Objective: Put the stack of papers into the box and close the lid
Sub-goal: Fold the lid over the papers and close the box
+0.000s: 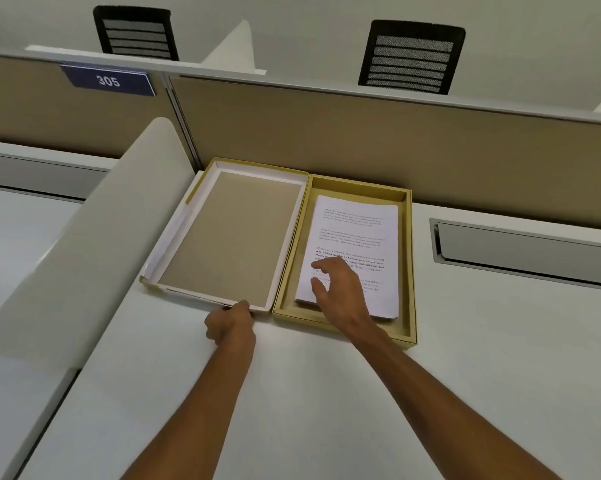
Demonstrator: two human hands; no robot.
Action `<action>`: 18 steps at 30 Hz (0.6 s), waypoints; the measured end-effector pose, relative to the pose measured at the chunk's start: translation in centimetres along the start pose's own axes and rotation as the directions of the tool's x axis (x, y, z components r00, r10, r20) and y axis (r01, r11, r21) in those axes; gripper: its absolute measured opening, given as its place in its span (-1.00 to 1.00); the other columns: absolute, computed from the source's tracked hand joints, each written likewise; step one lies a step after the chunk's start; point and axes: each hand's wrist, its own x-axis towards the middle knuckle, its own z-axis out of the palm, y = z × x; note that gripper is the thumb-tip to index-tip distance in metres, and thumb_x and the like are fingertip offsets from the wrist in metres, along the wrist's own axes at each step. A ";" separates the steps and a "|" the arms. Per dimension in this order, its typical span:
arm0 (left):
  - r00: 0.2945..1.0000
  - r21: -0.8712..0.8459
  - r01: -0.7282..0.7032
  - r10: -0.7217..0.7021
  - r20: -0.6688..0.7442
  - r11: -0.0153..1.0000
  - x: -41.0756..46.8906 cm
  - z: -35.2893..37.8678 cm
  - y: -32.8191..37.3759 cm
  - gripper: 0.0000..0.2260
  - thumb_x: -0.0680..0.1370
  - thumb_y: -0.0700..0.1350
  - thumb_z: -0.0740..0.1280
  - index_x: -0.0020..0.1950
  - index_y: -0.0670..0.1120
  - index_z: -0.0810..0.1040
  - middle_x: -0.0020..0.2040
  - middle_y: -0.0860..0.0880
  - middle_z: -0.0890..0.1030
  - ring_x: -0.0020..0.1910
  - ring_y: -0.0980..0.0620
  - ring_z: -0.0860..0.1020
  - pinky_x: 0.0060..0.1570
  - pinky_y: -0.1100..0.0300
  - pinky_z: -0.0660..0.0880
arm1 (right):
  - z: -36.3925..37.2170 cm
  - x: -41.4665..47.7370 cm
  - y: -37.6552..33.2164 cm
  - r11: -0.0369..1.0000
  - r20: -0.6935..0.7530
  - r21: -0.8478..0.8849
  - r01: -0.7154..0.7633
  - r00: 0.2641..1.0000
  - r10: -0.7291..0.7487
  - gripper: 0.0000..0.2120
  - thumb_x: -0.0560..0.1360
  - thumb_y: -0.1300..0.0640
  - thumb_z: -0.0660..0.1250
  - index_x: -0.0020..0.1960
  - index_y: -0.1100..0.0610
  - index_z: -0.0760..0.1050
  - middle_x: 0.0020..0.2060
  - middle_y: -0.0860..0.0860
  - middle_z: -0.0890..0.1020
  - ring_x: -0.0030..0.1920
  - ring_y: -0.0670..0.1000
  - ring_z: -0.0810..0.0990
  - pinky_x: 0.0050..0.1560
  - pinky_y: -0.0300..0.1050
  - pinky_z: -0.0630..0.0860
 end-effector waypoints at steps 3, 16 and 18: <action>0.999 -0.039 -0.014 0.016 0.044 0.999 0.0 0.1 -0.1 -0.76 0.37 -0.25 0.54 -0.10 -0.19 0.51 -0.04 -0.21 0.62 -0.10 -0.20 0.63 -0.01 -0.09 0.65 | 0.4 0.2 -0.7 1.000 0.000 0.028 -0.012 1.000 0.012 -0.72 0.56 0.20 0.33 0.26 0.15 0.56 0.23 0.05 0.60 0.21 0.01 0.57 0.24 -0.10 0.51; 0.932 -0.152 -0.350 0.360 0.045 0.924 -2.1 -0.7 -2.0 -0.33 0.45 -0.33 0.50 0.47 -0.13 0.27 0.18 -0.12 0.59 0.04 -0.05 0.59 0.07 0.15 0.49 | 0.3 1.2 -2.8 0.981 0.004 0.165 -0.100 0.995 0.100 -0.74 0.54 0.19 0.33 0.21 0.16 0.62 0.14 0.04 0.66 0.06 -0.04 0.62 0.13 -0.08 0.60; 0.889 -0.131 -0.441 0.452 0.075 0.888 -2.6 -0.9 -2.3 -0.31 0.44 -0.36 0.49 0.50 -0.14 0.29 0.25 -0.14 0.57 0.18 -0.07 0.57 0.11 0.16 0.48 | 0.1 1.4 -3.2 0.975 -0.001 0.199 -0.102 0.995 0.105 -0.76 0.55 0.17 0.34 0.19 0.16 0.63 0.11 0.03 0.67 0.03 -0.06 0.62 0.06 -0.21 0.56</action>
